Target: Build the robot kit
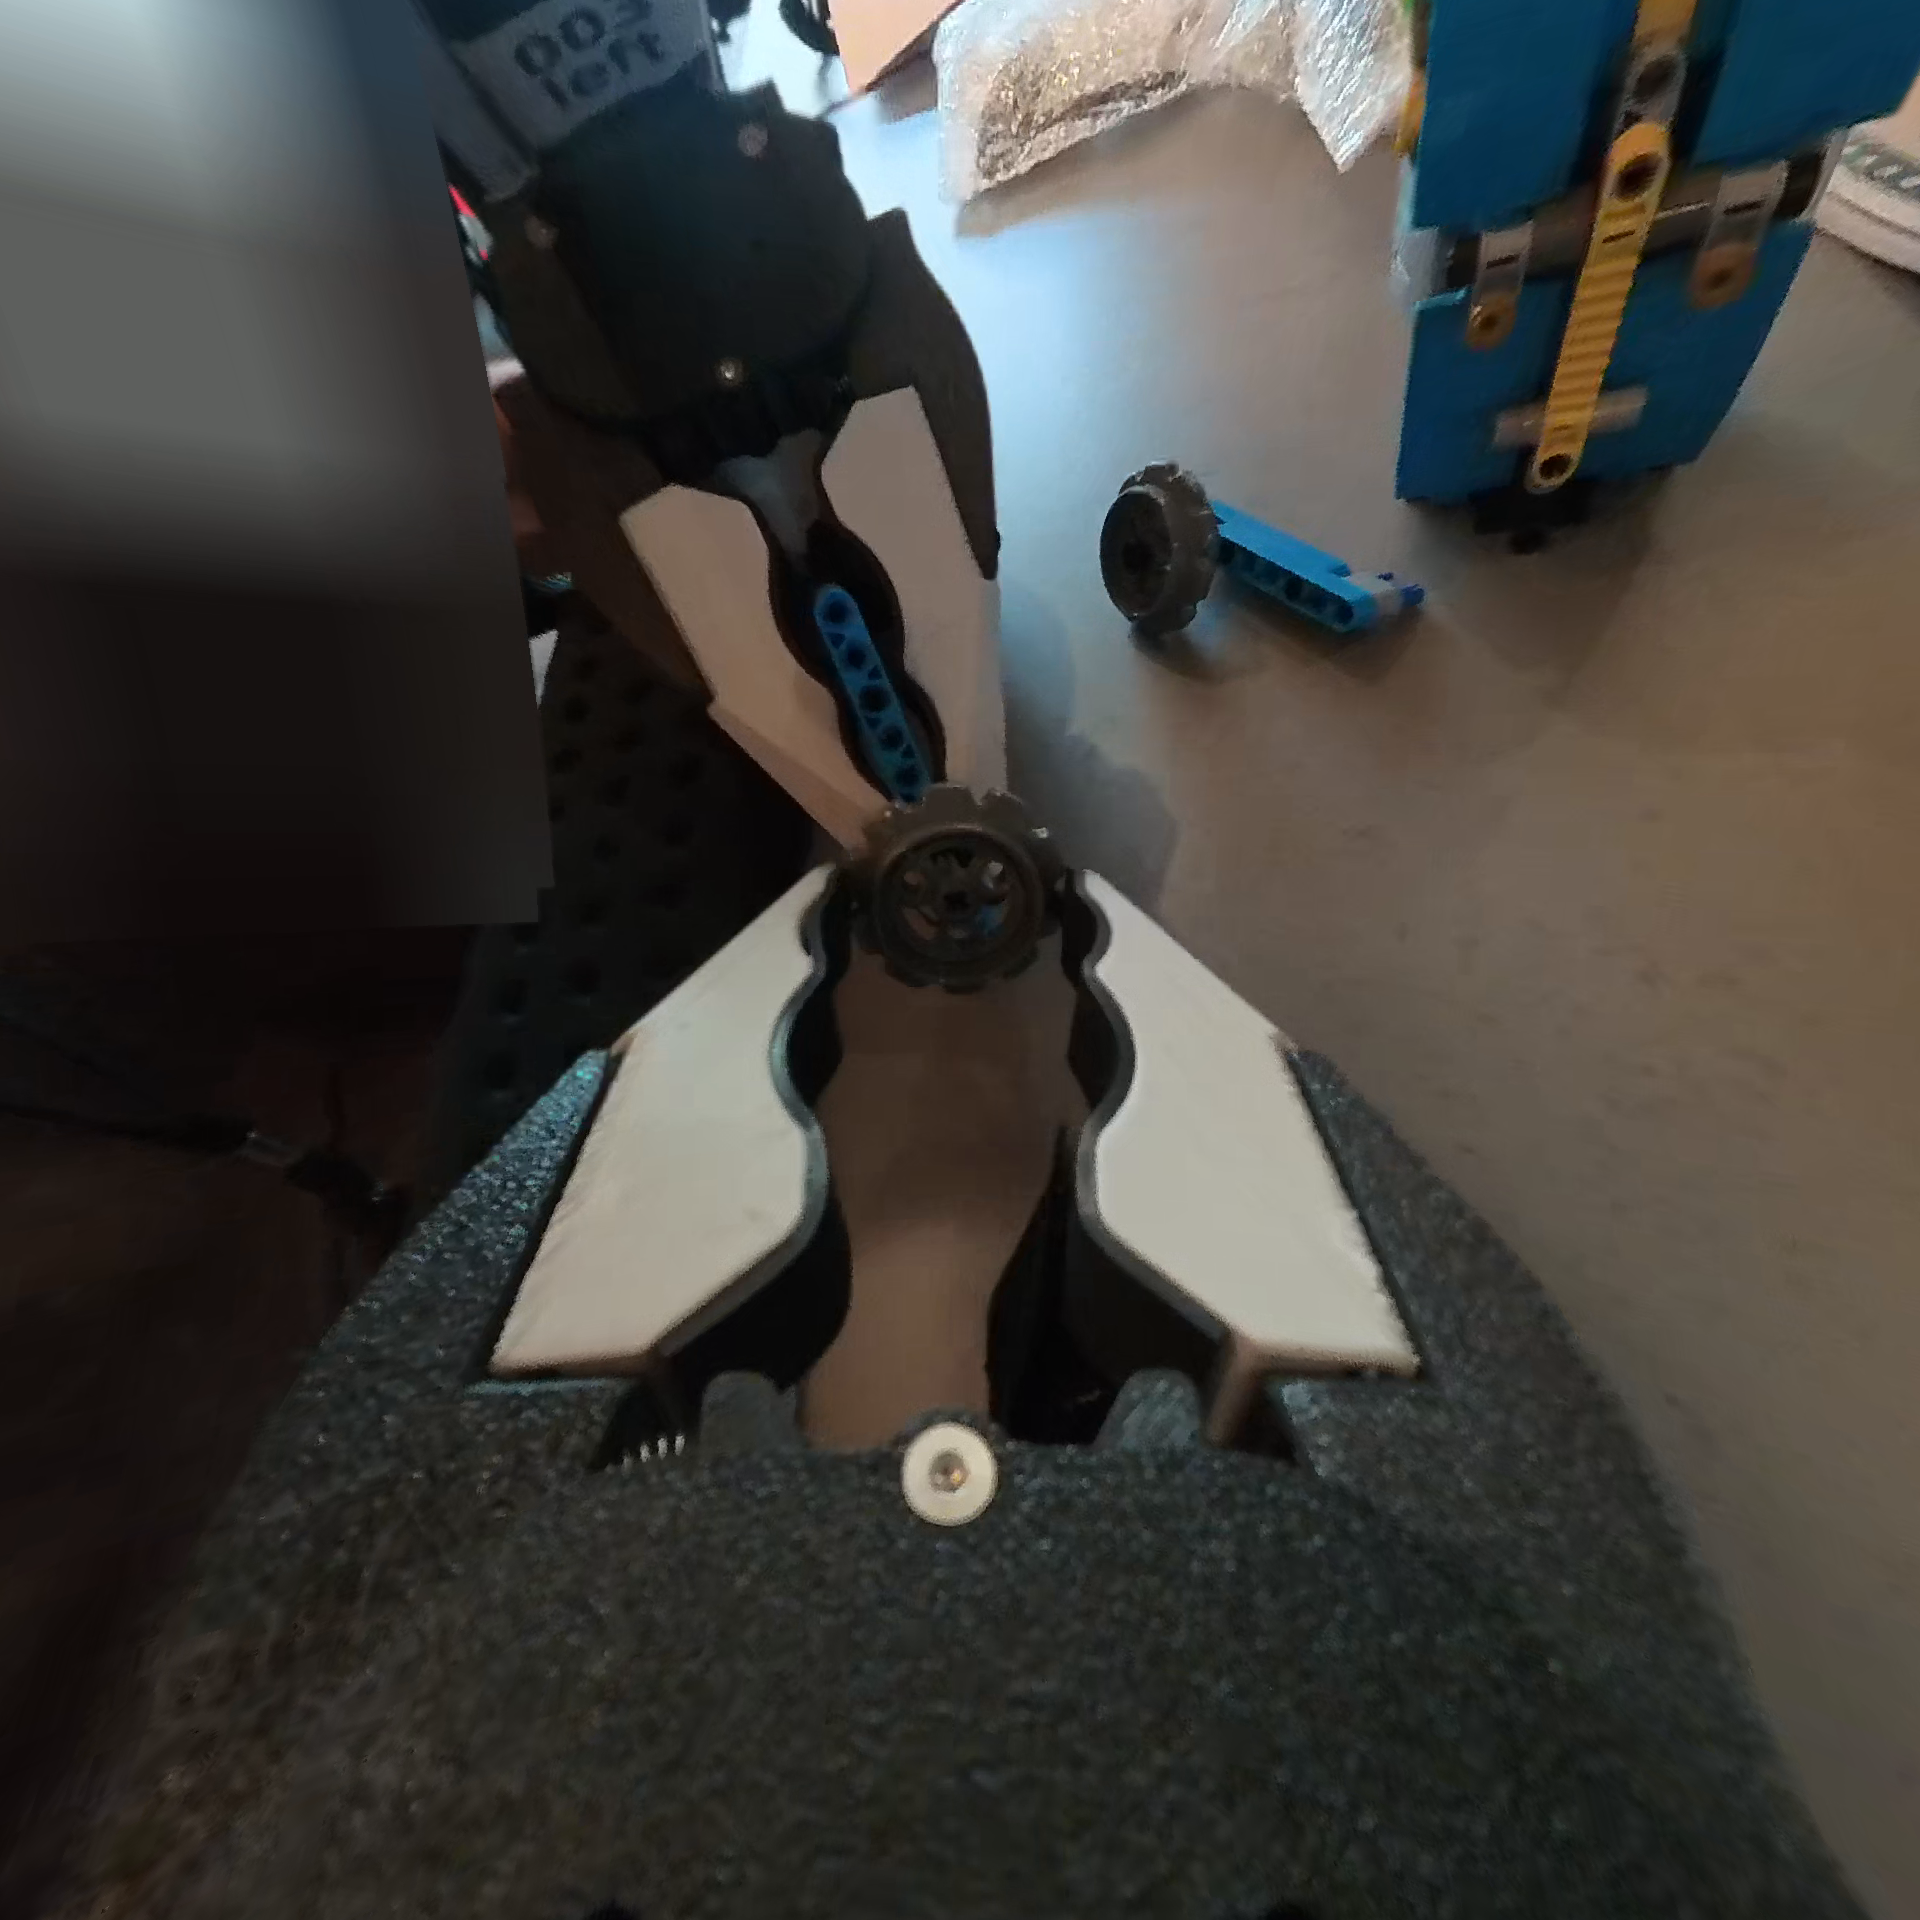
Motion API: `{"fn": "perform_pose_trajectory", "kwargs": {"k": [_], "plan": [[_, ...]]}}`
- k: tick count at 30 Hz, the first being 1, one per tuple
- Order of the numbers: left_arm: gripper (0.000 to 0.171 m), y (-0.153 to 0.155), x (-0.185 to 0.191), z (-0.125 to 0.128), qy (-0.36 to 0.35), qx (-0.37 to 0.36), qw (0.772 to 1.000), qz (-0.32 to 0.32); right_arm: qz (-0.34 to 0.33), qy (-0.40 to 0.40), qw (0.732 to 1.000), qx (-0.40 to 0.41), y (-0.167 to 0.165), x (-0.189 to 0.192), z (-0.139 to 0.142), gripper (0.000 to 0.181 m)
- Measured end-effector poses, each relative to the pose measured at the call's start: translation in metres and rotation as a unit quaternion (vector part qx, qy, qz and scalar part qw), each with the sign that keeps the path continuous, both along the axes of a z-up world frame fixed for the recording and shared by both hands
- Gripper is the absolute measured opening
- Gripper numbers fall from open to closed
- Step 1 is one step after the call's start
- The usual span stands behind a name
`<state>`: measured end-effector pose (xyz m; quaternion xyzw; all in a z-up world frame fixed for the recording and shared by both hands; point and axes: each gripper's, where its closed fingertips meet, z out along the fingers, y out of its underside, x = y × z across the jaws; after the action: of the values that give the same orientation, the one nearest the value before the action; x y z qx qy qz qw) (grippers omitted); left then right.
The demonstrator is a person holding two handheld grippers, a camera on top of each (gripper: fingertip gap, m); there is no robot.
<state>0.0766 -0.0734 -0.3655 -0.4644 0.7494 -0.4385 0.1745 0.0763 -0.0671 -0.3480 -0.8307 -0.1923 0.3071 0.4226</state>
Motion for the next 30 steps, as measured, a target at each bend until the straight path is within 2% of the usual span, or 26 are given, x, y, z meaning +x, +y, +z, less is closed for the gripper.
{"fn": "perform_pose_trajectory", "kwargs": {"k": [11,14,19,22,25,27,28,30], "plan": [[0.004,0.000,0.000,-0.001,-0.008,0.016,1.000,0.002,-0.001,-0.003,1.000,-0.005,0.002,-0.003,0.002,0.042],[0.005,0.001,0.001,0.010,-0.027,-0.019,0.999,0.003,-0.007,0.020,1.000,0.016,0.004,-0.003,0.013,0.042],[0.006,0.004,0.002,0.023,-0.039,-0.081,0.996,0.008,-0.009,-0.096,0.994,0.055,0.009,-0.004,0.002,0.049],[0.006,0.011,0.005,0.030,-0.042,-0.124,0.991,0.022,-0.036,-0.168,0.979,0.109,0.015,0.004,0.006,0.055],[0.006,0.018,0.008,0.037,-0.041,-0.171,0.984,0.039,-0.100,-0.197,0.963,0.154,0.021,0.016,0.026,0.080],[0.006,0.021,0.010,0.040,-0.041,-0.198,0.978,0.047,-0.116,-0.237,0.947,0.184,0.024,0.009,0.034,0.087],[0.006,0.022,0.010,0.042,-0.041,-0.208,0.976,0.046,-0.123,-0.275,0.932,0.199,0.027,0.006,0.036,0.087],[0.006,0.023,0.010,0.046,-0.046,-0.223,0.973,0.047,-0.151,-0.362,0.886,0.246,0.033,0.005,0.043,0.082]]}}
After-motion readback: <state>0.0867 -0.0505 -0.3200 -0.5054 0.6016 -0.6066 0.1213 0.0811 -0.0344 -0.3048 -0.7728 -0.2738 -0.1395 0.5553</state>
